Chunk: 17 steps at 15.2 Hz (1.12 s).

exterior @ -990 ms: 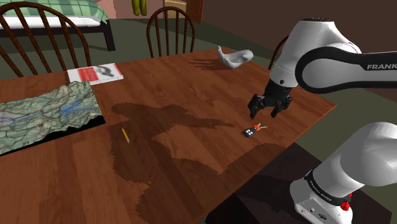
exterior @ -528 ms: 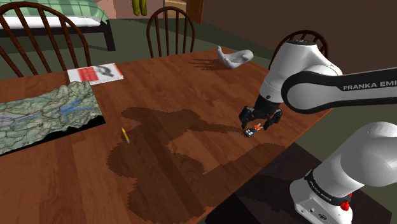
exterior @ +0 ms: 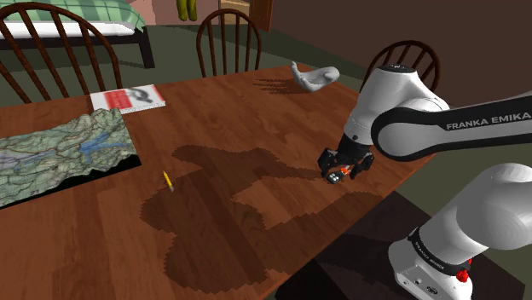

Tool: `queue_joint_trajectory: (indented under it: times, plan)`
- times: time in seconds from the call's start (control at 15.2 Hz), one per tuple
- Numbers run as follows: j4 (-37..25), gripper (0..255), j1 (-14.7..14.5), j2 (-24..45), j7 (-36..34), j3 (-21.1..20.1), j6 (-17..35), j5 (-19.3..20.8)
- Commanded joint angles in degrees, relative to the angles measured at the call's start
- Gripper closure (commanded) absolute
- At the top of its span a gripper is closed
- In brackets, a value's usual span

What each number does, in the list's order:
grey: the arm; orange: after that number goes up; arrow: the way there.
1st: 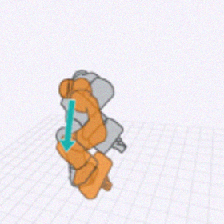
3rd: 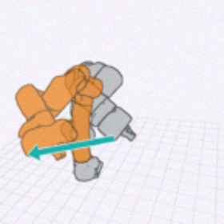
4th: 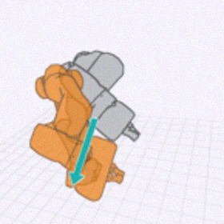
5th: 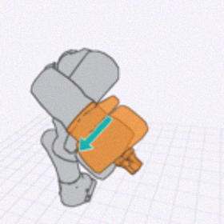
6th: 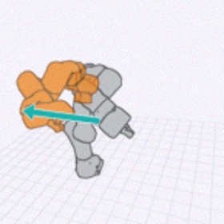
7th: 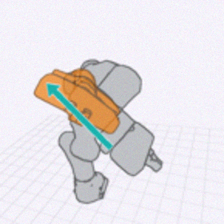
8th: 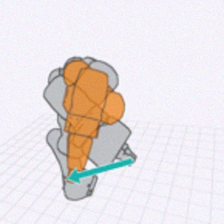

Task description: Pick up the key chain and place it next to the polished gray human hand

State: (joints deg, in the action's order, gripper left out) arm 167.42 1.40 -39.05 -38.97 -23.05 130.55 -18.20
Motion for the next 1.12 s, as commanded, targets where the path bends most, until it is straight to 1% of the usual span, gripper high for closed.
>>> queue_joint_trajectory:
  times: [0.0,0.13,0.2,0.79,1.06]
  plan:
    - [0.01,0,0.00,0.06,-0.01,-0.02,0.08,-0.01]
    - [0.00,0,0.00,0.05,-0.01,-0.02,0.06,-0.01]
    - [0.00,255,0.00,0.05,-0.01,-0.02,0.06,-0.01]
    - [0.00,255,0.00,0.05,-0.01,-0.02,0.06,-0.01]
    - [-1.77,255,0.11,-2.64,-0.06,0.93,-4.36,0.78]
